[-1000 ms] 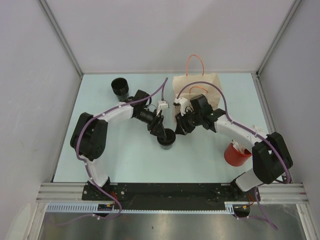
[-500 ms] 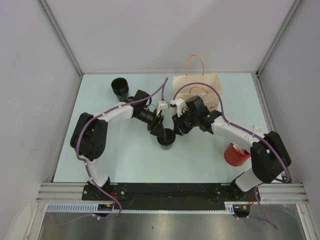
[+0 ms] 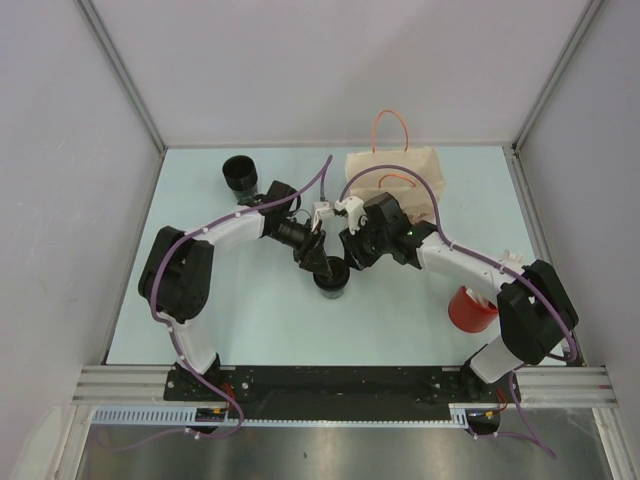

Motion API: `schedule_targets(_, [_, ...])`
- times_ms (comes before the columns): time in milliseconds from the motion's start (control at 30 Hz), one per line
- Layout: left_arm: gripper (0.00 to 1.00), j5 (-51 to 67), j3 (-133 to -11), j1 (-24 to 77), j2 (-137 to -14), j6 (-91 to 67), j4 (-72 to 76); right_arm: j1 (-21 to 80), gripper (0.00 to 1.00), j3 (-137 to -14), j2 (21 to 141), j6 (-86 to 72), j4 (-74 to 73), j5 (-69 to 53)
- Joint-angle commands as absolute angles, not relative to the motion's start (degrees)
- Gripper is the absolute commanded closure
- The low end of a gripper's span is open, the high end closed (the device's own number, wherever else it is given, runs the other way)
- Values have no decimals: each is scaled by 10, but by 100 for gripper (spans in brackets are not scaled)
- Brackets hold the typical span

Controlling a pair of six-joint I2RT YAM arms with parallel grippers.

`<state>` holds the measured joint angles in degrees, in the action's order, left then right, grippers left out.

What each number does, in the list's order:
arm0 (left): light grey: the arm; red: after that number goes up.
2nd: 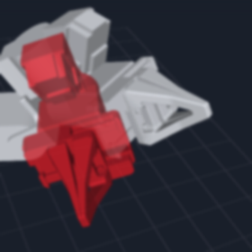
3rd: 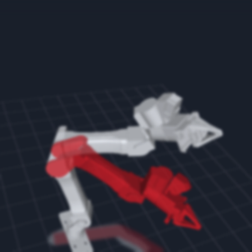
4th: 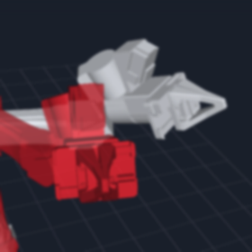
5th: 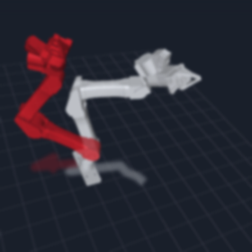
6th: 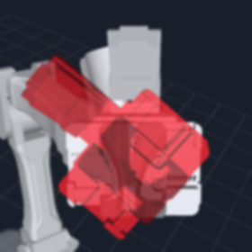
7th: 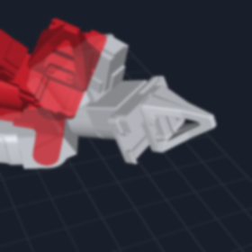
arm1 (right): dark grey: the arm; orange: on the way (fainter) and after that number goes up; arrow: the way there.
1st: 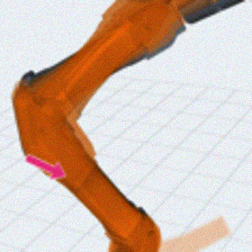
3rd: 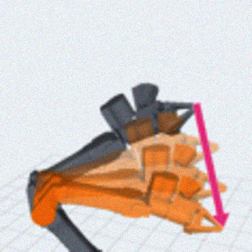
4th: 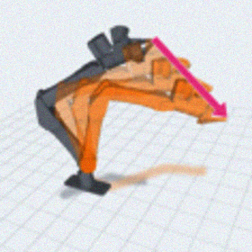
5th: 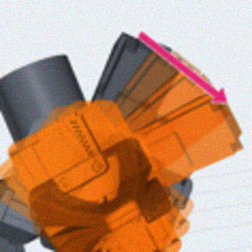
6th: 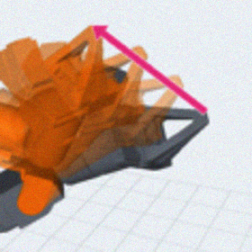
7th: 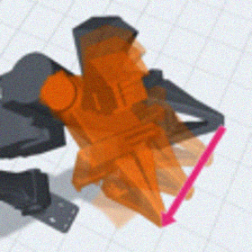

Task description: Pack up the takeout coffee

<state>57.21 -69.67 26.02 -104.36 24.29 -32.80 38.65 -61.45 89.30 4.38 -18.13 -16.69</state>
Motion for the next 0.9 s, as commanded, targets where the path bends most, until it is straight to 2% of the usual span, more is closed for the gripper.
schedule_targets(0, [47, 448, -657, 282, -1071, 310, -351, 411, 67, -605, 921, 76, -186, -114])
schedule_targets(233, [47, 446, -660, 283, -1072, 307, -346, 408, 66, -615, 875, 88, -164, -123])
schedule_targets(600, [46, 441, -664, 294, -1076, 304, -348, 403, 64, -626, 901, 74, -155, -177])
schedule_targets(867, [46, 445, -663, 295, -1084, 303, -345, 348, 64, -626, 897, 23, -122, -281])
